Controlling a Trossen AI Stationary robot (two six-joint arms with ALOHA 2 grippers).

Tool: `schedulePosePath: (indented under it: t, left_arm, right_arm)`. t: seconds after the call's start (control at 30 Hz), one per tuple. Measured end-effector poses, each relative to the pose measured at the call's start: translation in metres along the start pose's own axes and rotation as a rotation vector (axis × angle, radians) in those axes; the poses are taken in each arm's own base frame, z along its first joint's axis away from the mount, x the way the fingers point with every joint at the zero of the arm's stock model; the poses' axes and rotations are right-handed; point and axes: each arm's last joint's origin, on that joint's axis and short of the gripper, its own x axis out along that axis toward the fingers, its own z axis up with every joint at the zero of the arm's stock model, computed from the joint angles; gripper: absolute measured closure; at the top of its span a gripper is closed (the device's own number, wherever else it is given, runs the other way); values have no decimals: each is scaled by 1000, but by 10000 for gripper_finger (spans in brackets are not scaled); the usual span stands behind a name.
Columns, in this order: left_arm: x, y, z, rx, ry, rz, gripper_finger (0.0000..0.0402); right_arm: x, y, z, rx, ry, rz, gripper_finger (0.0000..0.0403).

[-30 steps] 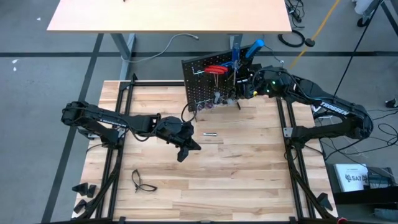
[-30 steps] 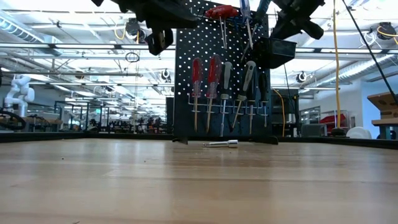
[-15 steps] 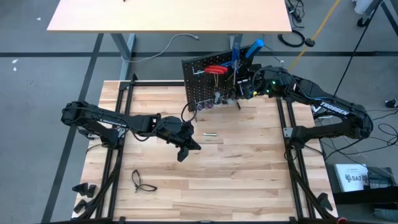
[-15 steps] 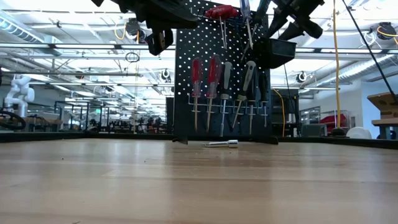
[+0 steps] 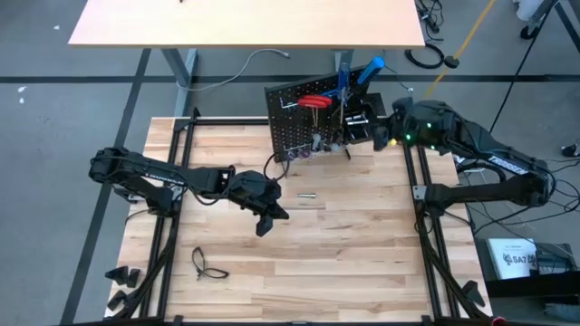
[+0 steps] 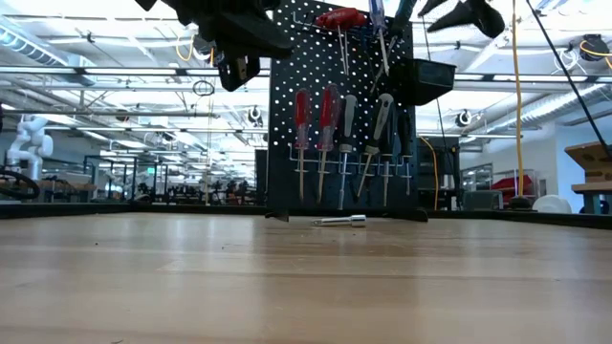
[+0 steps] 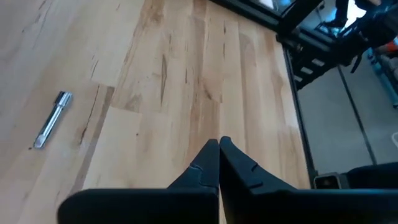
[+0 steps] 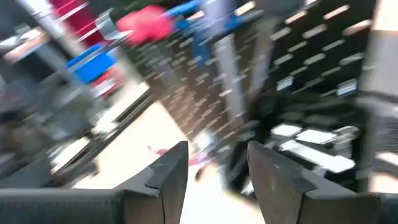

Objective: Hang tools onto peg board
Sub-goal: Put the silver extension bar into the black bin on the pegboard

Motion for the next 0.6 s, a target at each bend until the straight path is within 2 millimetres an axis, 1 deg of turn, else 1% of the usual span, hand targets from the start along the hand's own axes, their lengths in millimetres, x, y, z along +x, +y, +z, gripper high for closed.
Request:
schedulePosePath:
  t: [0.13, 0.27, 0.37, 0.43, 0.5, 0.6]
  left_arm:
    - [0, 5, -1, 67, 9, 44, 400]
    - [2, 9, -3, 197, 11, 80, 400]
    - [8, 11, -6, 315, 15, 97, 400]
    - [15, 13, -6, 328, 8, 110, 396]
    - [24, 18, -6, 331, -3, 123, 383]
    - [40, 26, -10, 325, 3, 144, 346]
  right_arm:
    - [-9, 13, -12, -13, 82, 111, 248]
    - [-17, 30, -27, -25, 173, 203, 248]
    - [-22, 42, -41, -39, 257, 258, 248]
    - [-24, 50, -51, -54, 306, 275, 248]
    - [-27, 57, -62, -65, 329, 284, 248]
    - [-27, 64, -81, -73, 367, 276, 248]
